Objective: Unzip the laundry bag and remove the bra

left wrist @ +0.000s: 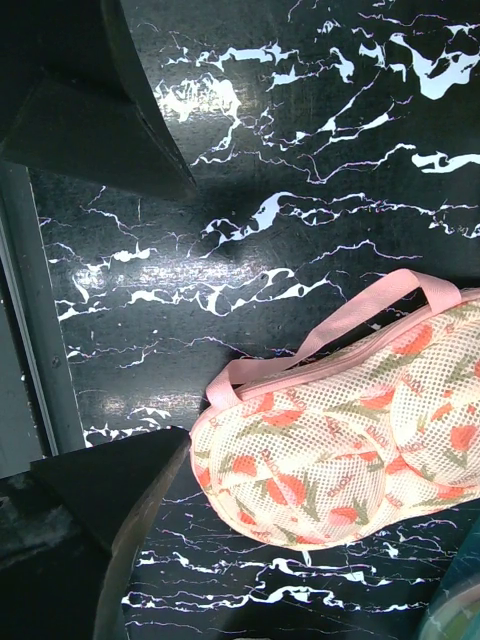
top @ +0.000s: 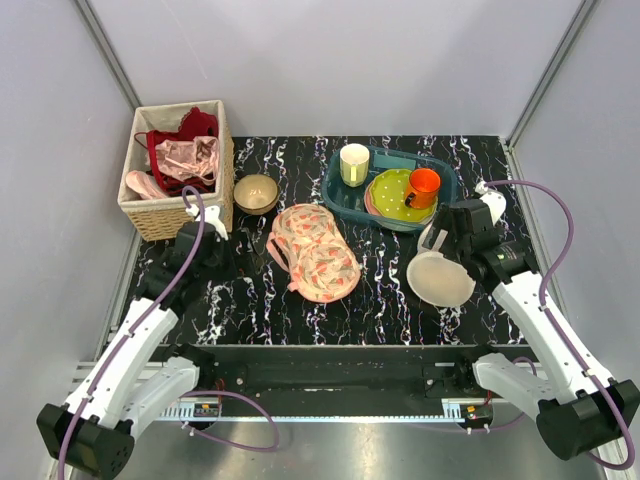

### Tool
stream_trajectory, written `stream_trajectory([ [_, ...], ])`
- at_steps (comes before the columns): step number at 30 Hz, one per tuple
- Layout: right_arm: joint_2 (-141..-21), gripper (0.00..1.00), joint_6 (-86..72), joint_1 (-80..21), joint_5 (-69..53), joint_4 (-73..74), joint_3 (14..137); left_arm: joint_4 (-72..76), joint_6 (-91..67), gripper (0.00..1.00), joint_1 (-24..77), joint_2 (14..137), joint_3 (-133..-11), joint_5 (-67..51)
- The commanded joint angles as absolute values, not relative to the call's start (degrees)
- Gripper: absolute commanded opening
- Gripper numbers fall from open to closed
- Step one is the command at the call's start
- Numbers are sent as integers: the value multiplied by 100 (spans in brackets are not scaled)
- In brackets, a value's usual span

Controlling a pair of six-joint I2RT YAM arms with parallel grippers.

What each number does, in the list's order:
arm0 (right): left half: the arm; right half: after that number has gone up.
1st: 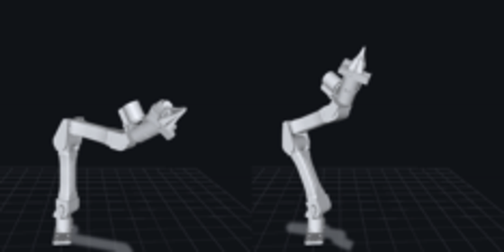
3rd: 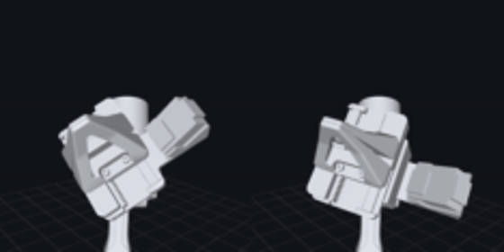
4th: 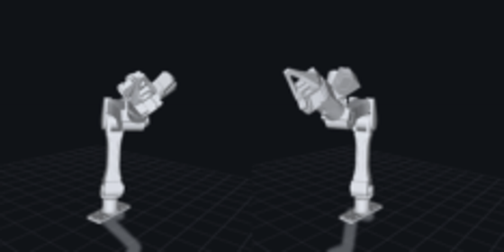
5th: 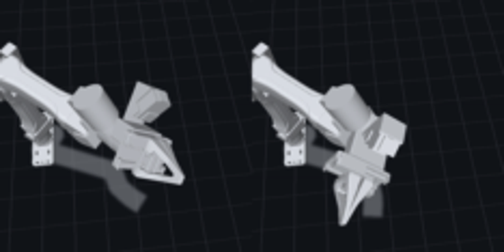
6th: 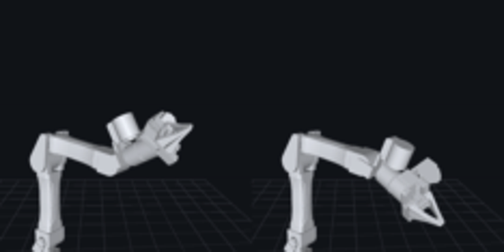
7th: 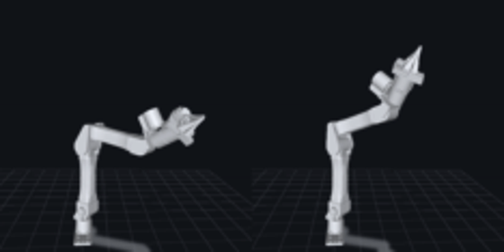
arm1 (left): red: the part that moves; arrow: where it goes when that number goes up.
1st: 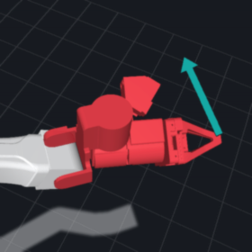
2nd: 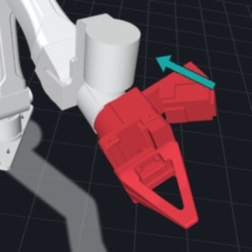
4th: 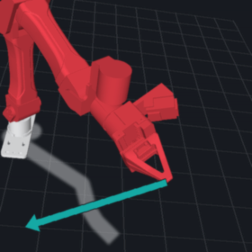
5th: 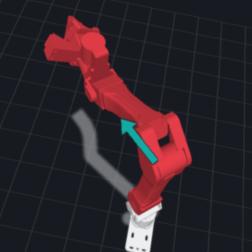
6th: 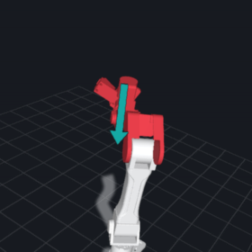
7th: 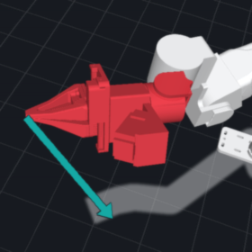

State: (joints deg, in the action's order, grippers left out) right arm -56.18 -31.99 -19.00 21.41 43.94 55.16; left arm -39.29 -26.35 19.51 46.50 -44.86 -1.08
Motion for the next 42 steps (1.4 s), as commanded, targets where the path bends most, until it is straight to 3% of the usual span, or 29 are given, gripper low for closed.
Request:
stream_trajectory([
  [1,-5616,100,-3191,-1898,2171,4184,5537,-3656,-2540,99,1934,4720,-4693,-141],
  [21,-5712,100,-3120,-1863,2373,4245,5379,-3586,-2681,99,1934,4843,-4474,-597],
  [27,-6082,100,-3523,-1854,979,3799,4879,-3568,-2716,99,1942,4869,-4421,-659],
  [31,-5785,100,-3971,-2030,-1663,2805,4404,-3577,-2716,99,1934,4930,-4438,-686],
  [33,-5503,100,-3921,-2171,-1915,2689,4586,-3586,-2716,99,1934,4931,-4456,-694],
  [37,-4748,100,-3323,-2162,-602,3382,4957,-3568,-2760,99,1942,4948,-4473,-712],
  [42,-5008,100,-3287,-2162,1507,4481,5150,-3577,-2786,99,2082,4984,-4745,-993],
])
